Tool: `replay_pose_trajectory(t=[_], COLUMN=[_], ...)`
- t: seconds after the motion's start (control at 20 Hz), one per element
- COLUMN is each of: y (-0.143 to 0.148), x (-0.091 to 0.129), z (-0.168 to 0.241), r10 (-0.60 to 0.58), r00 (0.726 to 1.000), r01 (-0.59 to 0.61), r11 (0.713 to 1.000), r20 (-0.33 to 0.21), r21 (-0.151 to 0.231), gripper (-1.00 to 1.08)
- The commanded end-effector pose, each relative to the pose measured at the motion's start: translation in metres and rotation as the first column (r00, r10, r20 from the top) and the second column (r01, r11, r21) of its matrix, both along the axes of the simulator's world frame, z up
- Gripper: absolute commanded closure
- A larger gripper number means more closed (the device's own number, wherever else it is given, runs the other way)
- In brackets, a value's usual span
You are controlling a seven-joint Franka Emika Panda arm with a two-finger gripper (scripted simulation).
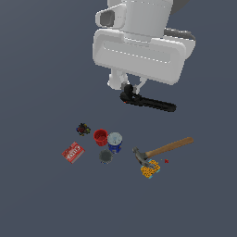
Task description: Pick up a designated object from a clutter of objects.
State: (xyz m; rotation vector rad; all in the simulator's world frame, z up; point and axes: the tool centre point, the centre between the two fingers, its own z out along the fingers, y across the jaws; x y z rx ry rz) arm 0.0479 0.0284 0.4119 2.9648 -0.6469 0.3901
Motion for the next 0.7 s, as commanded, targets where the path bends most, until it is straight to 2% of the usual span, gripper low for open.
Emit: replay_pose_trajectory(t=[0.0,0.3,0.65], y=[0.002,0.005,0.005], x=[-0.004,-0.009,-0.007], z=[0.017,0.037,0.037], r10=[0.000,0.000,0.000], r00=[1.000,1.000,1.000], r01=[0.000,0.000,0.000], r11=[1.000,1.000,1.000], r20=[0.004,0.004,0.004], r21=[0.000,0.001,0.000], gripper=[1.08,1.08,1.08])
